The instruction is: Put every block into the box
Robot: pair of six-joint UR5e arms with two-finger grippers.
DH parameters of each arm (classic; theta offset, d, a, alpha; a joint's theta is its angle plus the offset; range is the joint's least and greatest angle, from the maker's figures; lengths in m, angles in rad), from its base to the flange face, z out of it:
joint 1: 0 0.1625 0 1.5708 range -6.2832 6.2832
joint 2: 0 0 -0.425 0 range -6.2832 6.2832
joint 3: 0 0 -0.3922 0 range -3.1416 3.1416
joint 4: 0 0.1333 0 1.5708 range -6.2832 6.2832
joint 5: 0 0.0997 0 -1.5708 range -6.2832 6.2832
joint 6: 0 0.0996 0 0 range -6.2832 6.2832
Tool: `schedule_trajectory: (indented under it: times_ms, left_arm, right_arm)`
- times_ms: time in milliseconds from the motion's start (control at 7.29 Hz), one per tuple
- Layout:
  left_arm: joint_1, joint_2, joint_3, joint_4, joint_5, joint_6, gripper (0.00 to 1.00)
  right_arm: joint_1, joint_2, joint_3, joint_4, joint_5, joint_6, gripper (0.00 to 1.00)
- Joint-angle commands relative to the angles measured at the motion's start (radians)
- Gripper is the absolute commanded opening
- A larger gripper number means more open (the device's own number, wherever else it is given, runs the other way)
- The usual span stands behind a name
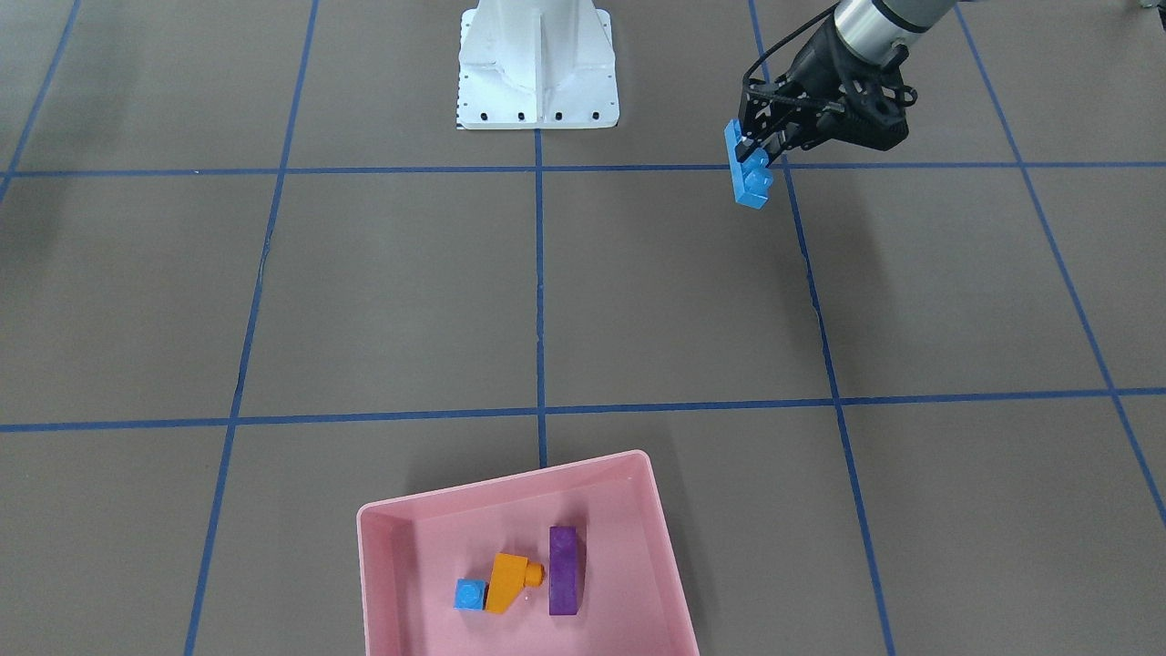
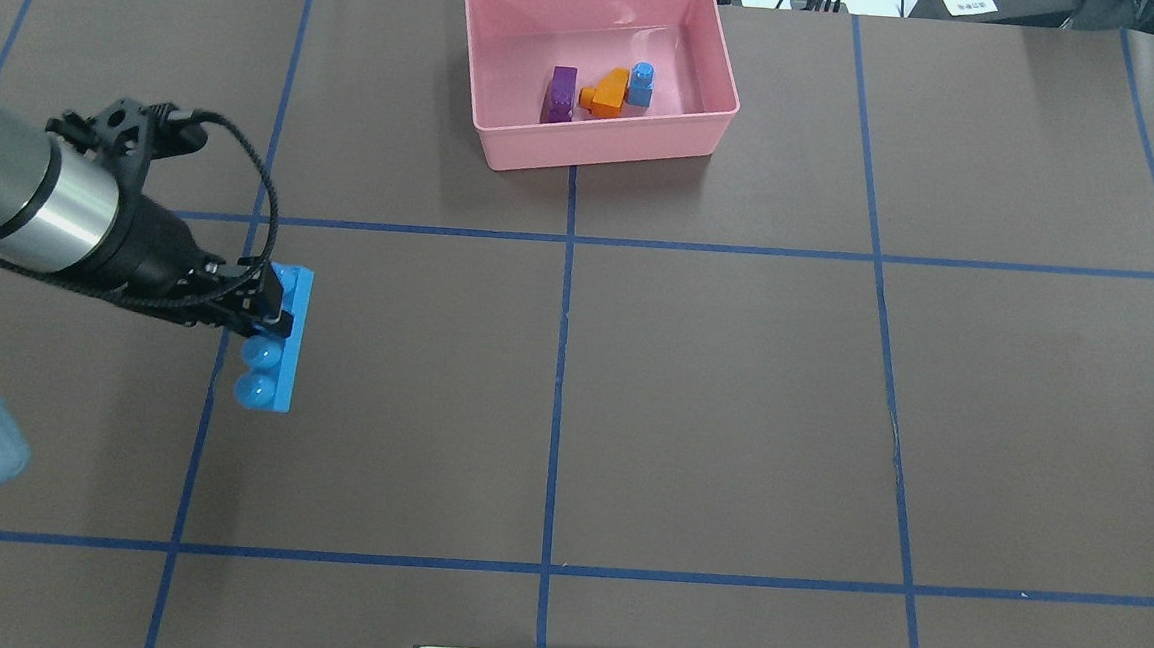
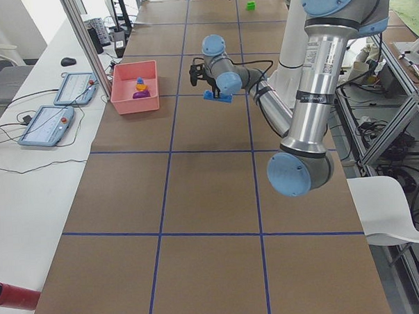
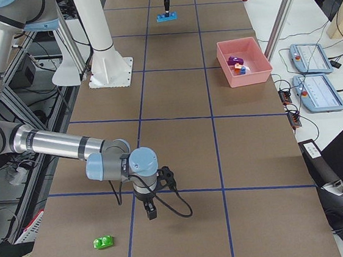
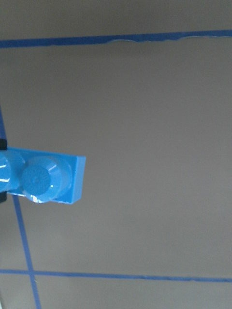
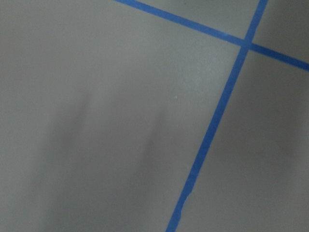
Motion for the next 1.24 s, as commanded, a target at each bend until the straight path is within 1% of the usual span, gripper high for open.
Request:
schedule_trajectory:
  times_ms: [0, 137, 275, 412, 549, 686, 824, 961, 1098]
  left_arm:
    - [-0.094, -0.332, 0.269, 0.033, -0.006, -0.057, 0.0]
    - [-0.125, -0.476, 0.417, 0.023, -0.004, -0.096, 0.0]
    - [-0.152, -0.665, 0.615, 0.021, -0.001, -0.138, 0.0]
    - [-0.175, -0.802, 0.791, -0.015, 0.027, -0.152, 0.0]
    - [-0.198, -0.835, 0.914, -0.151, 0.041, -0.154, 0.0]
    - [-0.206, -0.873, 1.041, -0.268, 0.092, -0.155, 0.0]
    - [-0.205, -0.912, 1.144, -0.337, 0.162, -0.155, 0.0]
    - [-0.199, -0.921, 1.21, -0.405, 0.182, -0.155, 0.0]
    - [-0.156, -0.923, 1.241, -0.436, 0.265, -0.154, 0.0]
  right_arm:
    - [0.029, -0.045, -0.002, 0.004, 0.003, -0.034, 1.0]
    - [0.029, -0.05, -0.008, 0.014, 0.003, -0.038, 1.0]
    - [0.029, -0.067, -0.045, 0.081, 0.003, -0.035, 1.0]
    - [0.029, -0.07, -0.104, 0.158, 0.005, -0.035, 1.0]
    - [0.029, -0.072, -0.172, 0.228, 0.007, -0.035, 1.0]
    - [0.029, -0.073, -0.25, 0.311, 0.011, -0.035, 1.0]
    - [0.029, -0.073, -0.331, 0.398, 0.028, -0.035, 1.0]
    - [0.029, -0.082, -0.376, 0.439, 0.063, -0.038, 1.0]
    - [0.031, -0.108, -0.376, 0.442, 0.072, -0.038, 1.0]
